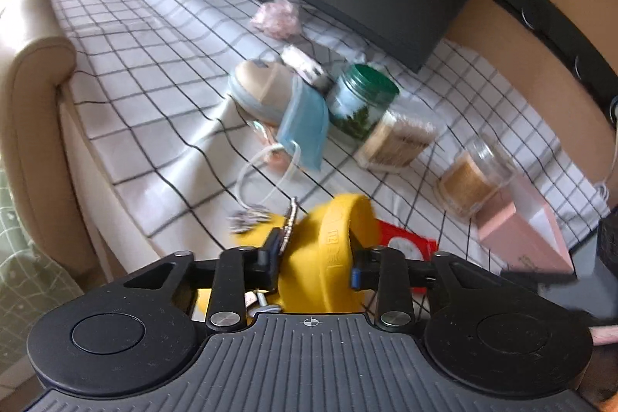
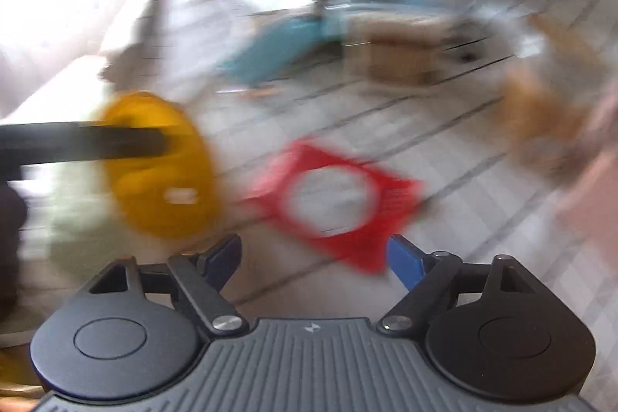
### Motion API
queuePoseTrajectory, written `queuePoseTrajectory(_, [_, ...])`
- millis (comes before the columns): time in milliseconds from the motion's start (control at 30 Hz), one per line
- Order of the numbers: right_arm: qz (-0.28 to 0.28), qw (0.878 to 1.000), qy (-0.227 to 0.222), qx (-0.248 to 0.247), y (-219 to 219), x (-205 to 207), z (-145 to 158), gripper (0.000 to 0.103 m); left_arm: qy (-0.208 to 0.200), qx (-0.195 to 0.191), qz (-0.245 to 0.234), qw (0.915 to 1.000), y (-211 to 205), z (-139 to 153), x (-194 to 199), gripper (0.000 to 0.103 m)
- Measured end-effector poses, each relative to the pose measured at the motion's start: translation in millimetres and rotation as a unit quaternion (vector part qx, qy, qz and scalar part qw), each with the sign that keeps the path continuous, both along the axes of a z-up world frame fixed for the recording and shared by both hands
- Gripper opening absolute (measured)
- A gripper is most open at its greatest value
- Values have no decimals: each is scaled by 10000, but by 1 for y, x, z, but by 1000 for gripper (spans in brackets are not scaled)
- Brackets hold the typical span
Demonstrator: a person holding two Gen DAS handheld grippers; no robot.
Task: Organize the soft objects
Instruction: 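Grasp the red wet-wipe packet with the right gripper while the left holds the yellow object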
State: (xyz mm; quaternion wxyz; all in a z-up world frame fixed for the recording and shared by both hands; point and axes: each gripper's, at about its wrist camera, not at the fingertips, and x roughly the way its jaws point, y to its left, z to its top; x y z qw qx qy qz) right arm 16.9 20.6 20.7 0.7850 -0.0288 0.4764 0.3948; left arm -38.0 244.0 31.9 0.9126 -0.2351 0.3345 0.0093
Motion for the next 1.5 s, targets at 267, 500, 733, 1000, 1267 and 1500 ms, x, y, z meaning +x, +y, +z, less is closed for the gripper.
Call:
queuePoseTrajectory(267, [806,9758,-1788,-968,31,11,8,85,-165,278,75,9994,16,17,-6,18])
queuePoseTrajectory(500, [178,9981,-380,-457,15,59,-13,87,-237,208,-21,9995,26,23,-18,18])
queuePoseTrajectory(733, [222,9969,-607,-455,20,5,7,87,-258,166,-101,9995,32,26,-12,18])
queuePoseTrajectory(1000, [-2002,9767,-127,-764,38,1,-5,87,-253,174,-210,9993,26,24,-11,18])
queuePoseTrajectory(1267, [-1667,9702,-1191,-1292,63,-22,-12,79,-194,369,-356,9985,30,25,-7,18])
queuePoseTrajectory(1500, [-1777,9781,-632,-878,23,-22,-2,53,-57,541,-764,9956,19,33,-2,18])
